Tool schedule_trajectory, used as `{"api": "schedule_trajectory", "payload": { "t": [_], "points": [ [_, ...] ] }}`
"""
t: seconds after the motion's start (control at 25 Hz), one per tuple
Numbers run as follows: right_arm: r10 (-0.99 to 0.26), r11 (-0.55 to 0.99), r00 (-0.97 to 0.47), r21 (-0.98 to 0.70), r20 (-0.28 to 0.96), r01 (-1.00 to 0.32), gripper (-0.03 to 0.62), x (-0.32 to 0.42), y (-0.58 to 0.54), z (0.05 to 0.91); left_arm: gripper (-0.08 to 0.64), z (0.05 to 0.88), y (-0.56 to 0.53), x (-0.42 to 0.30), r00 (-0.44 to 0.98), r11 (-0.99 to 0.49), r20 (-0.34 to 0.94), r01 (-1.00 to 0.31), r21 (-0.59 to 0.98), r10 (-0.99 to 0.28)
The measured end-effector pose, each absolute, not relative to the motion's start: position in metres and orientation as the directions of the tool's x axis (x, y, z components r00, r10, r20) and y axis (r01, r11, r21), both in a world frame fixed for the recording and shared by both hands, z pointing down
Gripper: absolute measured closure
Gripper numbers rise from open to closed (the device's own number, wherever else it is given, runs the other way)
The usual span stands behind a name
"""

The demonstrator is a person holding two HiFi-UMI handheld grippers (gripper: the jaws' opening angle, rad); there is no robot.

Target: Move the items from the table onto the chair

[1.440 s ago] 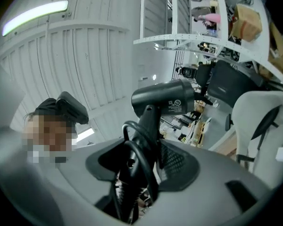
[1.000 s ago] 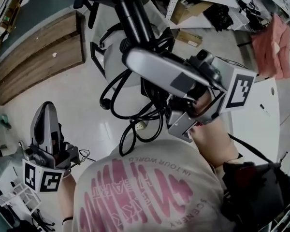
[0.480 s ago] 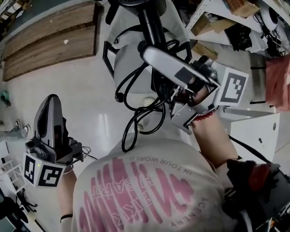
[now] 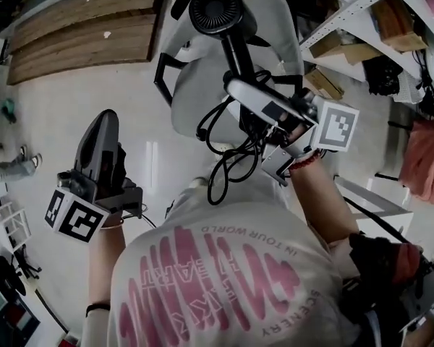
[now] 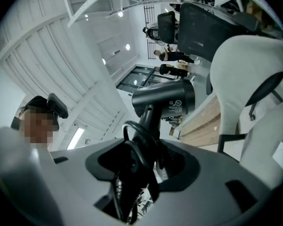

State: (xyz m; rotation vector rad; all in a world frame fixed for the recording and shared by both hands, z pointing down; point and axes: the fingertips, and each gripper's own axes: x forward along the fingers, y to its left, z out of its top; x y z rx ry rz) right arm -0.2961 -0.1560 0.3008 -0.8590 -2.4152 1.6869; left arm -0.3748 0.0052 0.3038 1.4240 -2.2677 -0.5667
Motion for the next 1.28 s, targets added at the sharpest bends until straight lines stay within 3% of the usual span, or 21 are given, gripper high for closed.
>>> {"api": "schedule_trajectory", "payload": {
  "t": [0.48,1.0,1.28],
  "points": [
    [0.507,0.168,-0.858,-0.966,-0.087,0.197,0.377,-0.340,-0.204,0.429,0.549,0.392,-0.080,-0.407,-0.359,0.438,0.259,-0.631,0.640,-0.896],
    [0.515,0.118,-0.851,-0.992,0.104,-0.050,0.377,-0.360,-0.211,0.576,0.551,0.461,-0.074,-0.385,-0.276,0.545,0.475,-0.522,0.656,-0.835],
    [0.453,0.171,-0.823,-0.939,0.343,-0.297,0.378,-0.354,-0.206,0.659,0.551,0.474,-0.049,-0.381,-0.294,0.601,0.528,-0.480,0.639,-0.797]
  ]
}}
